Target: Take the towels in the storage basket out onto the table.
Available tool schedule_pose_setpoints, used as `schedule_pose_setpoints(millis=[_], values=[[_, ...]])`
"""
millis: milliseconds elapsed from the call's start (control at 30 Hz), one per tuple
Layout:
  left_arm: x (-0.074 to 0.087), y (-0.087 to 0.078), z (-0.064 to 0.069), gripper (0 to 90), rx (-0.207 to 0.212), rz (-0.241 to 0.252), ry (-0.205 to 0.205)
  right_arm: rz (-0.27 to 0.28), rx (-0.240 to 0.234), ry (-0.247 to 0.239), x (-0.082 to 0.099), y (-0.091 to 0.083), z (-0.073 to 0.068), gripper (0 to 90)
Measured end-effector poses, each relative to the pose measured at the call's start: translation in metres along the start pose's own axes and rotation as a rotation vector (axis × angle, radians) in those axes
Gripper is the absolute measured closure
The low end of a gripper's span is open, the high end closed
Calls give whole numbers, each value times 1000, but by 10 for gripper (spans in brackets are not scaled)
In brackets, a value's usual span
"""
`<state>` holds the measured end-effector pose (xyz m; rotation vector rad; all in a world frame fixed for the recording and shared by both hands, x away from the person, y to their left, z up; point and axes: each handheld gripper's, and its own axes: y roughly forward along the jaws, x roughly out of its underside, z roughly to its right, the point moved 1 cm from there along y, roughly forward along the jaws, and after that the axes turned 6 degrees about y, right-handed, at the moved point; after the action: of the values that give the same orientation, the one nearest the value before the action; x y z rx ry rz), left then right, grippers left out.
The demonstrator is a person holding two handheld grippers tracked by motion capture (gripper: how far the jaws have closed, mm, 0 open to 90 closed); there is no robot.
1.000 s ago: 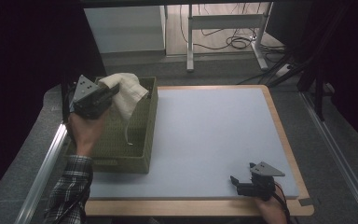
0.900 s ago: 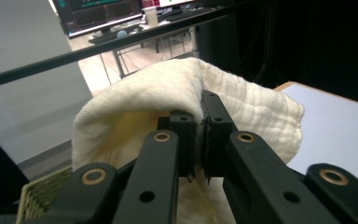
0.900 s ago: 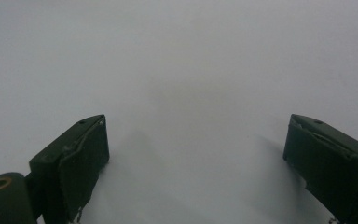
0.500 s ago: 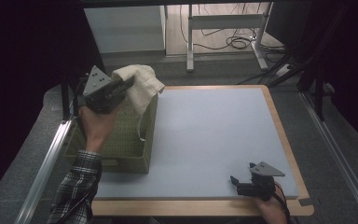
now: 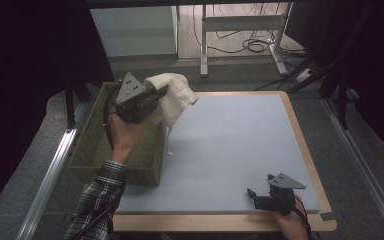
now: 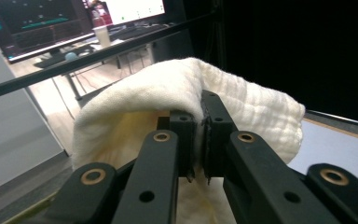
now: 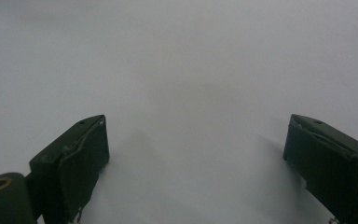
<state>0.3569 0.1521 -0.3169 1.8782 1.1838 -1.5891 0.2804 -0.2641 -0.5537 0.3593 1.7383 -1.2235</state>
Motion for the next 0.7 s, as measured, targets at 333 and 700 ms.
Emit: schedule_pose_setpoints(millis=[333,700], values=[[0,32,33,851,86,20,-14,0,0,-1,0,0,0,68],[4,72,76,849,179,24,-4,0,0,-1,0,0,0,68]])
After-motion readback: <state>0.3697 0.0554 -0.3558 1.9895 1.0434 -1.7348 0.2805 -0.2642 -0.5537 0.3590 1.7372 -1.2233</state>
